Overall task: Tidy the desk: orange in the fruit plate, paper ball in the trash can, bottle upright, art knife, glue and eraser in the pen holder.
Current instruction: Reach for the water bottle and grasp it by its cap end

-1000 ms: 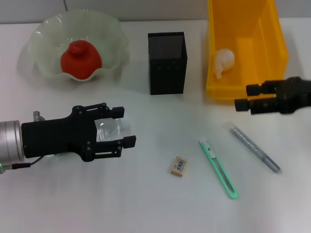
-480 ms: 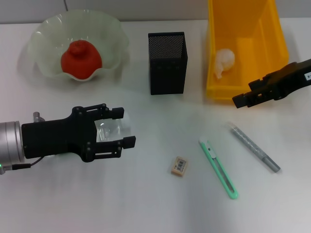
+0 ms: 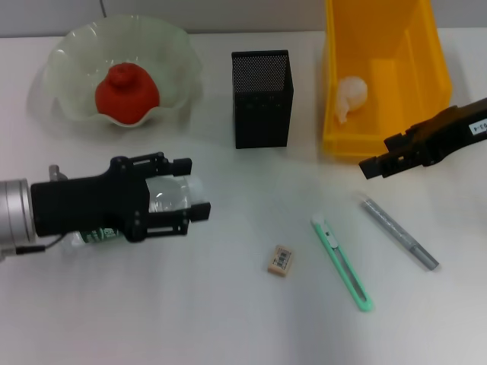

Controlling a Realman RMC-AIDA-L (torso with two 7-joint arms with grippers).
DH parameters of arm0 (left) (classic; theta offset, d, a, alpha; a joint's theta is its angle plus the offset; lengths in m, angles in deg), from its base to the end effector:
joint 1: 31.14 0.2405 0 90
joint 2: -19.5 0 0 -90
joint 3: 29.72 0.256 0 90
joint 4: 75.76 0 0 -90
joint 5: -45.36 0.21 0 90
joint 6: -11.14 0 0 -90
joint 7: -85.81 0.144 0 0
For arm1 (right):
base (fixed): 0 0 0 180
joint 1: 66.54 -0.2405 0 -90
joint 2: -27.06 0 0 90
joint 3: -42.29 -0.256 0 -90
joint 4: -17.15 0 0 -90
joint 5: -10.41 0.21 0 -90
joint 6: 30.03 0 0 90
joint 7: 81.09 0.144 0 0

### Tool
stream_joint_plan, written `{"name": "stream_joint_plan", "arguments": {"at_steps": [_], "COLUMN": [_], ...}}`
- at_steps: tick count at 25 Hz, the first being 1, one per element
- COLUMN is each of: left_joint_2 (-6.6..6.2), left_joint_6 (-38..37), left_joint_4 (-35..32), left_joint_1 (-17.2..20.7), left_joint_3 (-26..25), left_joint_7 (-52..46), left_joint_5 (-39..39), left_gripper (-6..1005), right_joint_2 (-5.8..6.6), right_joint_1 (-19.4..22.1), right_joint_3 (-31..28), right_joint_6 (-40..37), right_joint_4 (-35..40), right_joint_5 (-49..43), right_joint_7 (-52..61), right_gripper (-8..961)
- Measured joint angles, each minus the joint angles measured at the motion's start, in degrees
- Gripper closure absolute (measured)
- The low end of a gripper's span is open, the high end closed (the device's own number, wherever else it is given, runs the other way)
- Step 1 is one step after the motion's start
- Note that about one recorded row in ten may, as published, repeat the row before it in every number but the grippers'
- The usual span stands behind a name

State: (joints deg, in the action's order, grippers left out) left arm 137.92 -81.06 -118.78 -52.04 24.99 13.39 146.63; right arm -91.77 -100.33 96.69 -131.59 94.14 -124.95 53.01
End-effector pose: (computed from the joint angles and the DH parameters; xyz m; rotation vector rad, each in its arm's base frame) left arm -0.2645 0.2922 -0.0025 -2.7894 -0.4182 -0.7696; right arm 0.1892 0.3466 0.0581 -2.7197 1.0660 -0.0187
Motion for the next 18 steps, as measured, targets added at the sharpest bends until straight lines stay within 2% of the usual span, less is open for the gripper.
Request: {"name": "stream_joint_plan", "arguments": {"at_steps": [2, 5, 7, 8, 9, 10, 11, 12, 13, 18], "left_joint_2": [-0.17, -0.21, -0.19, -0.19, -0.15, -0.16, -0.14, -0.04, -0.04, 0.04], "left_joint_6": [1.1, 2.3, 3.4, 3.4, 3.5, 3.6, 3.7, 4.3, 4.3, 5.0], "left_joint_4": [-4.9, -7.5, -9.3, -9.3, -9.3, -9.3, -9.2, -9.1, -9.1, -9.4], "left_joint_1": [-0.8, -1.7, -3.6, -3.6, -4.3, -4.8, -5.1, -5.9, -5.9, -7.6], "left_joint_3": [0.2, 0.3, 0.2, 0.2, 0.1, 0.0, 0.0, 0.2, 0.2, 1.1], "left_joint_7": [-6.4, -10.8, -14.5, -14.5, -15.3, -15.8, -16.1, -16.7, -16.7, -18.1], "left_joint_5": [0.7, 2.2, 4.8, 4.8, 5.6, 6.7, 7.3, 9.0, 9.0, 13.6], "left_gripper": [225, 225, 225, 225, 225, 225, 225, 225, 225, 225], "right_joint_2": [-0.11, -0.52, -0.72, -0.72, -0.70, -0.58, -0.58, -0.49, -0.49, -0.39], "right_joint_1": [0.6, 2.6, 5.8, 5.8, 7.0, 9.7, 9.7, 12.4, 12.4, 15.9], "right_joint_3": [0.0, 0.1, 0.1, 0.1, 0.0, -0.4, -0.4, -0.7, -0.7, -1.9], "right_joint_6": [-0.2, 0.2, 1.1, 1.1, 1.3, 2.5, 2.5, 3.6, 3.6, 4.8], "right_joint_4": [-0.4, -0.8, -3.4, -3.4, -5.1, -9.1, -9.1, -13.6, -13.6, -26.4], "right_joint_5": [0.1, 2.3, 8.8, 8.8, 11.5, 17.5, 17.5, 22.5, 22.5, 29.8], "right_joint_7": [-1.1, -5.2, -12.8, -12.8, -16.2, -24.6, -24.6, -34.2, -34.2, -53.5], "right_gripper": [180, 180, 180, 180, 180, 180, 180, 180, 180, 180]}}
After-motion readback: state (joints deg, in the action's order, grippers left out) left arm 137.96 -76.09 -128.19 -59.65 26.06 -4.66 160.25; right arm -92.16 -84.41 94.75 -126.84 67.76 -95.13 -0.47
